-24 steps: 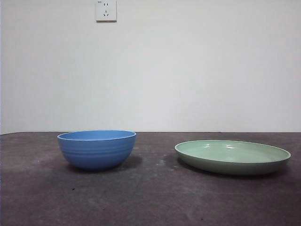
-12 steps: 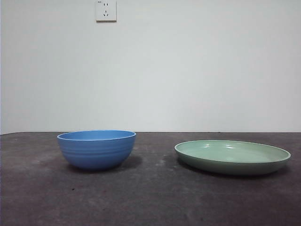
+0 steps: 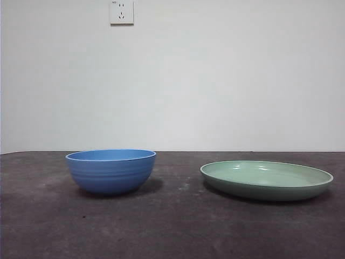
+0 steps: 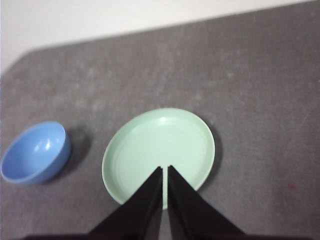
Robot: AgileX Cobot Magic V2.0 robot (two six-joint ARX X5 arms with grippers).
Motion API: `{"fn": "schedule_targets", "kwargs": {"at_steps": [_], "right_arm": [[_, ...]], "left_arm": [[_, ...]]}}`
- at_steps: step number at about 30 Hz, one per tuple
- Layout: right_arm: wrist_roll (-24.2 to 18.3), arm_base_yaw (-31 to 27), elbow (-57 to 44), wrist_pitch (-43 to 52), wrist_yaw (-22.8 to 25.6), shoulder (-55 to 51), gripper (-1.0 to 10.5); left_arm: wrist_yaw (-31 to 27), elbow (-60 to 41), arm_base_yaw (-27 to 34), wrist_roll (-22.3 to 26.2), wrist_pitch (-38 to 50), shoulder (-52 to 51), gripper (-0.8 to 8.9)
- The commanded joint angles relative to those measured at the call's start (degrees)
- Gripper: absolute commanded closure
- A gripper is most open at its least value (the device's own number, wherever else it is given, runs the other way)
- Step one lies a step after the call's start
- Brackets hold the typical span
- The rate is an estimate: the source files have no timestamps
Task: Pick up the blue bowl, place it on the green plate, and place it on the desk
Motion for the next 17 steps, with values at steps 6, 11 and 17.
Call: {"fn": "schedule_targets", "kwargs": {"at_steps": [6,11,17], "right_arm": [[-10.14,3.28,10.97,-13.79,-0.2,9.6,9.4],[-12.66,7.34,14.73,-21.38,-0.2,13.44,9.4],[-13.46,12.33,15.08,-25.38,-0.22,13.9,9.4]], "left_arm": [[0.87,8.9,-5.29,9.42,-7.74,9.51,8.04],[1.4,13.07,-9.49,12.39,-13.25,13.64,8.05],[7.58,13.92,-13.2,12.61,-13.51,14.16,8.05]]}}
